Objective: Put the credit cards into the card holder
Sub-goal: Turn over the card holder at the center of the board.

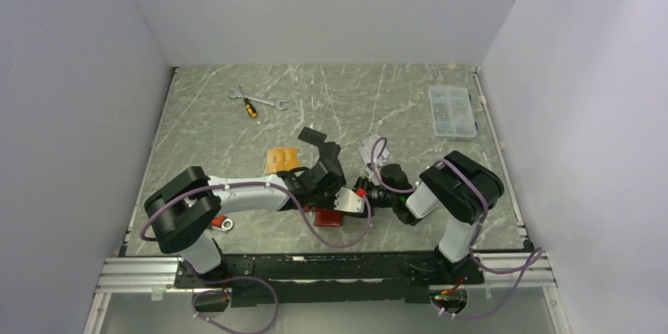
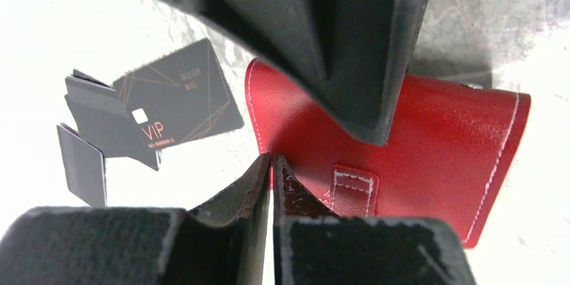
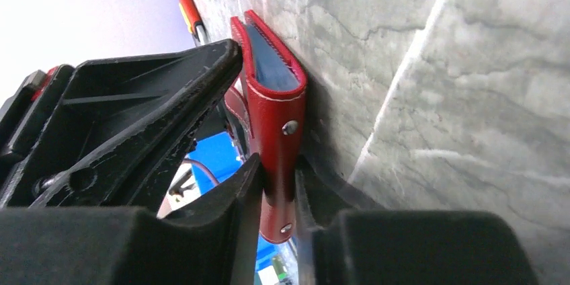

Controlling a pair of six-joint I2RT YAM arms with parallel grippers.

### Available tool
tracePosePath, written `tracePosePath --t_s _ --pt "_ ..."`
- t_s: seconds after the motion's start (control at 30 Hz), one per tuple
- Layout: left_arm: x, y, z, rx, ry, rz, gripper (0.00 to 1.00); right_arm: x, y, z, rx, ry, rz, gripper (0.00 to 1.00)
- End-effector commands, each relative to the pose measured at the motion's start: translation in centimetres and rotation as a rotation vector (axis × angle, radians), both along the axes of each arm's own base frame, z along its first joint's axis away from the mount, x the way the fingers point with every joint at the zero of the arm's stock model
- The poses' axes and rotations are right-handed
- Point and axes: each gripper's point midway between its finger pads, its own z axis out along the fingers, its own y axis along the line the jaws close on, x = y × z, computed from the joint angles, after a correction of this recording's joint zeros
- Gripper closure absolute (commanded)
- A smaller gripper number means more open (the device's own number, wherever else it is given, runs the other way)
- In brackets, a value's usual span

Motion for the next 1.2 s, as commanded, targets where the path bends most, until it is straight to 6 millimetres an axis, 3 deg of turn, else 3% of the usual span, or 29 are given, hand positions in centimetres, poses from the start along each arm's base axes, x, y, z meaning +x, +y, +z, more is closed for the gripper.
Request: tracePosePath --t_s 0.0,0.07,0.17,0.2,0.33,0.47,0.63,0.8,0.9,0.97,1.07,1.17 --pt "-1.6 2.1 0.4 0.028 0.135 0.059 0.86 2.0 0.8 1.1 -0.015 -0.083 -0.042 0.88" --pt "-0.4 2.1 3.1 -0.043 0.161 0.105 0.78 2.1 0.4 1.3 -0.047 -0.092 -0.052 1.0" --pt "2.6 3.9 7.7 -0.148 0.218 0.207 0.73 2.3 -0.5 2.2 -0.133 -0.141 -0.059 1.0" --pt "3.3 4.2 9.3 -0.193 0.239 0.223 0.73 2.6 -0.9 3.6 -0.157 -0.182 -0.069 1.0" --pt "6.1 7.2 15.3 -0.326 0.242 0.318 0.71 3.6 -4.2 6.6 -0.403 -0.296 -0.085 1.0" --pt "6.3 9.8 18.7 -0.404 0.257 0.372 0.55 3.6 -8.4 9.8 -0.684 -0.328 -0.085 1.0" --pt "6.0 13.0 19.9 -0.457 0.239 0.443 0.54 2.8 -11.4 10.9 -0.989 -0.297 -0.077 1.0" --pt "5.4 15.6 19.1 -0.457 0.266 0.512 0.58 2.2 -12.8 10.9 -1.403 -0.282 0.005 1.0" --pt "5.1 16.6 18.9 -0.453 0.257 0.529 0.6 2.4 -12.1 11.6 -1.537 -0.327 0.012 1.0" --pt "5.1 17.2 19.0 -0.453 0.234 0.542 0.67 2.6 -11.5 11.5 -1.607 -0.35 0.014 1.0" --pt "4.9 18.3 19.1 -0.449 0.22 0.565 0.77 2.6 -9.9 11.0 -1.715 -0.402 0.046 1.0" --pt "4.4 19.2 18.8 -0.446 0.23 0.583 0.75 2.6 -7.9 9.3 -1.791 -0.443 0.101 1.0"
